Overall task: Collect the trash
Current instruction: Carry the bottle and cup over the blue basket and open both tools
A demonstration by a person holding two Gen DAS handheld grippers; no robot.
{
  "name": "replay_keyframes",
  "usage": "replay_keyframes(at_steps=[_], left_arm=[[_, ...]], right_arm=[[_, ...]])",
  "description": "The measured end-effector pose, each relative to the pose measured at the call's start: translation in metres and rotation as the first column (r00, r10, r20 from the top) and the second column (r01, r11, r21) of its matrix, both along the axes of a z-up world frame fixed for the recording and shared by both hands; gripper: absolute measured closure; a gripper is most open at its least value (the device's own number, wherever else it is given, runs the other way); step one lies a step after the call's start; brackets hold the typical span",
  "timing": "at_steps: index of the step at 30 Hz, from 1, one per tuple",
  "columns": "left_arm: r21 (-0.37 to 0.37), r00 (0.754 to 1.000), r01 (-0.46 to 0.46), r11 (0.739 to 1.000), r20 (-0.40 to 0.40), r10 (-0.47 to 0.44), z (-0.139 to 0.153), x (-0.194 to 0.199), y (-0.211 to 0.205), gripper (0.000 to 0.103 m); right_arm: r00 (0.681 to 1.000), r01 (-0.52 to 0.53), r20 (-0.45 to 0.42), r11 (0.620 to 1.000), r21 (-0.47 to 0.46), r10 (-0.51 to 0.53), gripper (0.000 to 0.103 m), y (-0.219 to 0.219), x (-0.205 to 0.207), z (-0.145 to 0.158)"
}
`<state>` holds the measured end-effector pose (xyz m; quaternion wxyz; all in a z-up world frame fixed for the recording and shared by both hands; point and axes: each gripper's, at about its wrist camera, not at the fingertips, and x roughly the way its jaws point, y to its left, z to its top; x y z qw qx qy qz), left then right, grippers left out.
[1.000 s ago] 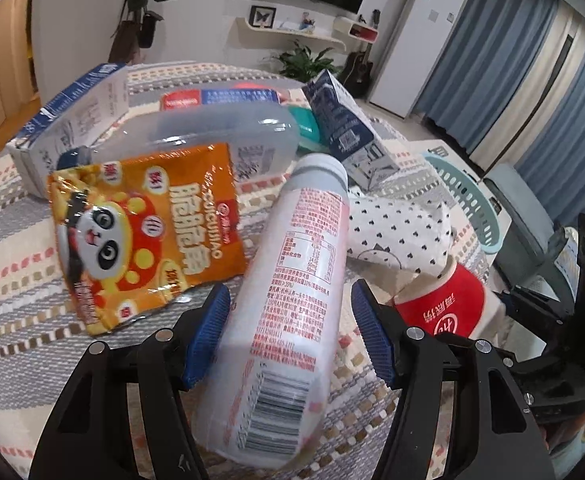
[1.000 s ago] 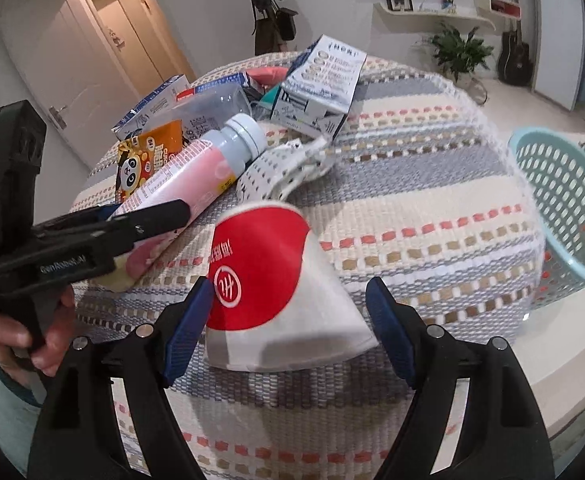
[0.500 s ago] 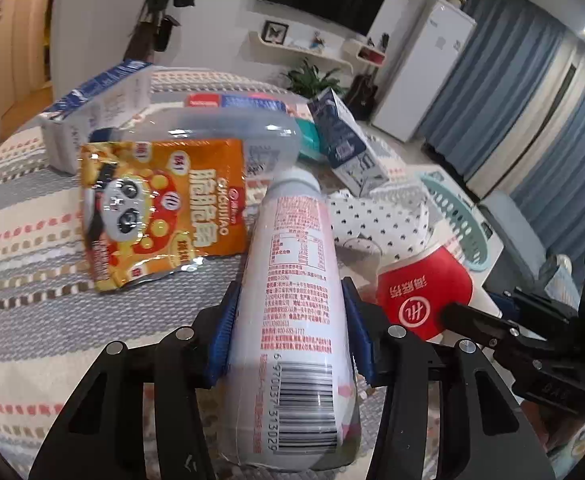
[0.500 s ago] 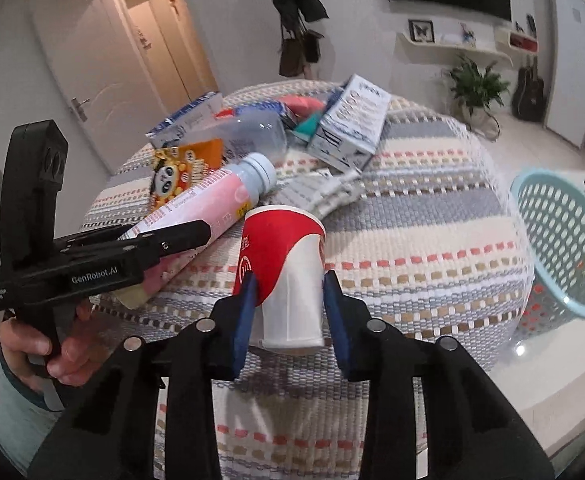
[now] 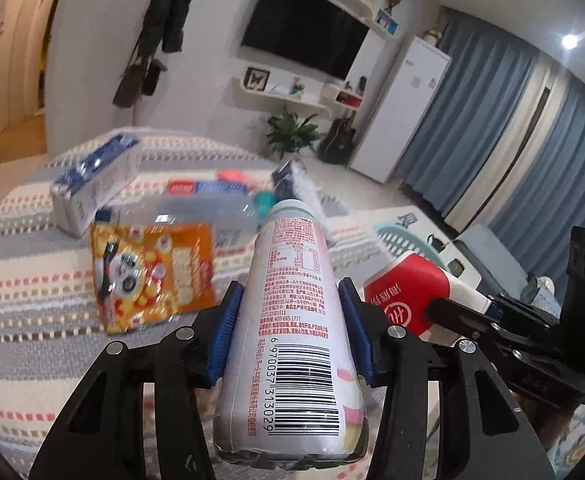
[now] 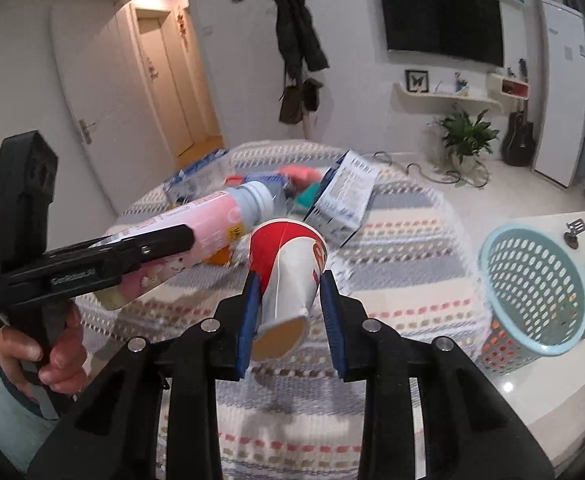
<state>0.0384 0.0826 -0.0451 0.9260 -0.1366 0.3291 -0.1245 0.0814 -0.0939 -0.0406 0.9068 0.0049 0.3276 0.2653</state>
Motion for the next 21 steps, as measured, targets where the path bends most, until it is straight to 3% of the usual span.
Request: replay_keyframes(at_steps=[11, 16, 21], left_arm=[[0.034, 0.991, 0.106, 0.994, 0.077, -0.108, 0.045, 0.050, -0.061, 0.056], [0.064, 0.980, 0.168, 0.984, 0.096, -0.173, 0.059, 0.087, -0.108, 0.056], [0.069, 0.968, 0.239, 0.969, 0.065, -0.243, 0.052, 0.123, -0.159, 0.056]], right_arm=[[0.976, 0.193, 0.101, 0.981, 0.023, -0.194, 0.075, -0.068, 0.031, 0.035], [0.951, 0.291, 0.102, 0.956, 0.033, -0.293, 0.075, -0.114, 0.058, 0.036], [0.916, 0.391, 0.082, 0.919, 0.045, -0.393, 0.075, -0.168, 0.088, 0.024]])
